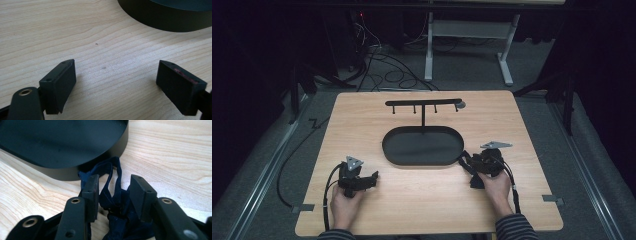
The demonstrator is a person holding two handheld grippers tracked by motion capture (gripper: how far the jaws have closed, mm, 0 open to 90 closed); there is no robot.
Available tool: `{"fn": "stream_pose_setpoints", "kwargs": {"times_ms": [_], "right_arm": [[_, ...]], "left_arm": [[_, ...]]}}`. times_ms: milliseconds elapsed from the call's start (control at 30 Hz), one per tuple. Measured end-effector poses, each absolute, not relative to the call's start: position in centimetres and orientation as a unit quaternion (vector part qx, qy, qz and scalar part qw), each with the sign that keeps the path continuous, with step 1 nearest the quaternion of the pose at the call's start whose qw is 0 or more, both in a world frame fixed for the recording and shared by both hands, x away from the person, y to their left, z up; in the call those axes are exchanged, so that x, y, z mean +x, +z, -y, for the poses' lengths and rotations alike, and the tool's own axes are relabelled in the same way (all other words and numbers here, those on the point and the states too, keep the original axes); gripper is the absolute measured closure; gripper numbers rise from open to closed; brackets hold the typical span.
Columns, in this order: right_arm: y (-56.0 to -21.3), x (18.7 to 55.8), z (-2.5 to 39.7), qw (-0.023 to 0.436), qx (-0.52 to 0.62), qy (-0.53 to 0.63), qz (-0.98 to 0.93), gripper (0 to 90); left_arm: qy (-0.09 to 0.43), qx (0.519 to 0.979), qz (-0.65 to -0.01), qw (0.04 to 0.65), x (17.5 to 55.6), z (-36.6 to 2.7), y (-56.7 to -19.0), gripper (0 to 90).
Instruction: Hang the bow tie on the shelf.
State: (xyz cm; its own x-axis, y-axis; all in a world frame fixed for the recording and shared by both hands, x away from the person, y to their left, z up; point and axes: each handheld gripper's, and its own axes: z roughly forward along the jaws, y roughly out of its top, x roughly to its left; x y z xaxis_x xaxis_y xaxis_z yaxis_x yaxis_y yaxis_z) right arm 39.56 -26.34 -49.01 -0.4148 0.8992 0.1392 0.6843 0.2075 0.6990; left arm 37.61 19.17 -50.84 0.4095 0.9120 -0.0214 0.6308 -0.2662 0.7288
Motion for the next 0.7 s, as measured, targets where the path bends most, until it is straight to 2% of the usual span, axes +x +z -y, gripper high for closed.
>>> {"fn": "stream_pose_setpoints", "kwargs": {"times_ms": [433,700], "right_arm": [[-49.1,39.0,26.4,0.153,0.504,0.348,-0.775,87.9],[-48.6,38.3,27.1,0.154,0.505,0.359,-0.769,89.8]], "left_arm": [[0.207,0.768,-0.502,0.339,37.6,-19.2,-50.8,16.6],[0.207,0.768,-0.502,0.339,37.6,-19.2,-50.8,16.6]]}}
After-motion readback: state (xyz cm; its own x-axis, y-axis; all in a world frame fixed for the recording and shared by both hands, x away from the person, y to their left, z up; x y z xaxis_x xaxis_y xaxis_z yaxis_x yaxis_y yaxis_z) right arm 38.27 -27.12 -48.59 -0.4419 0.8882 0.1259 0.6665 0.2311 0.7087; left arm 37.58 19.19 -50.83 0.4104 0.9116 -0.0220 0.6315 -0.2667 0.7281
